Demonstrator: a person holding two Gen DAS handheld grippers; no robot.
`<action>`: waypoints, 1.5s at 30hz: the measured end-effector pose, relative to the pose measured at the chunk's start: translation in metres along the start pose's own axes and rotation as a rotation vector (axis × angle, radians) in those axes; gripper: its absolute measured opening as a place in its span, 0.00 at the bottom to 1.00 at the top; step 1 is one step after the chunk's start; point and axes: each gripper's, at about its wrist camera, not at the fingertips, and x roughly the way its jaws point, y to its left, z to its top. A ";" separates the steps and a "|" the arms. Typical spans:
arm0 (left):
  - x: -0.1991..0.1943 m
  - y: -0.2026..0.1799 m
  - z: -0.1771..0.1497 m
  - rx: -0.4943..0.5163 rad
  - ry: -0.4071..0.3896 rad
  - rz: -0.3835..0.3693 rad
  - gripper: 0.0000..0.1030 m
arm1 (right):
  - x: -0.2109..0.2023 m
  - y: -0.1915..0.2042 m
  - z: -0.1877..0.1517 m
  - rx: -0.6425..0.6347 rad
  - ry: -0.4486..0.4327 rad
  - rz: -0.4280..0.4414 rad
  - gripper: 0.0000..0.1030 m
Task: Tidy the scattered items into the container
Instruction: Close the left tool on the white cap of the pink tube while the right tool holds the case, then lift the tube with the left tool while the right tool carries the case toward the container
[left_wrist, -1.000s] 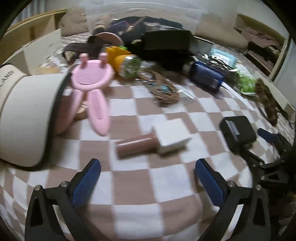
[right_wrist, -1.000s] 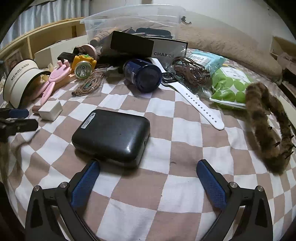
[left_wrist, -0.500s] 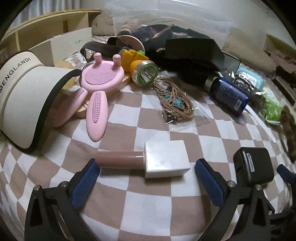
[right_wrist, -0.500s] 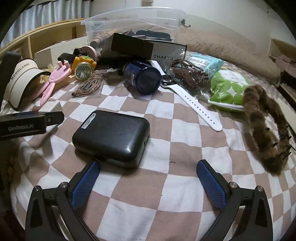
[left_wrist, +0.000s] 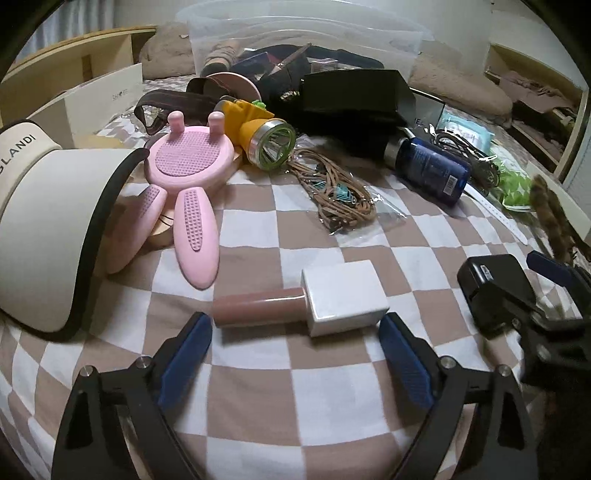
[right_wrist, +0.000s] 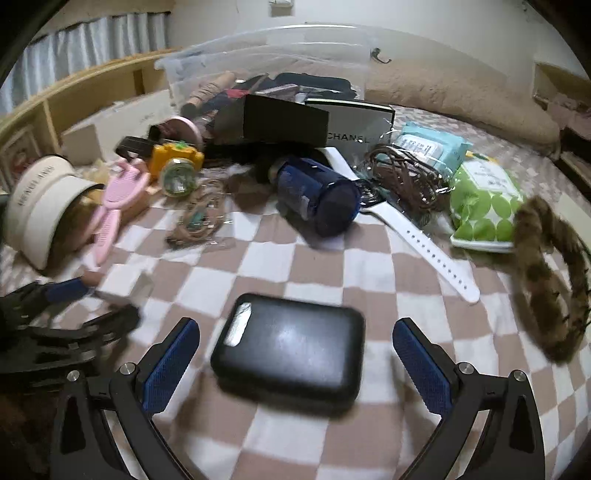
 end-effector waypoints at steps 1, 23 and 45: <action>-0.001 0.001 -0.001 0.001 0.001 -0.002 0.90 | 0.001 -0.003 -0.001 0.009 0.005 0.004 1.00; 0.004 0.003 -0.008 0.000 0.012 0.045 1.00 | 0.024 -0.033 -0.008 0.087 0.136 0.027 1.00; 0.000 0.001 0.000 0.001 -0.030 0.015 0.83 | 0.004 -0.031 -0.015 0.072 -0.007 0.072 0.80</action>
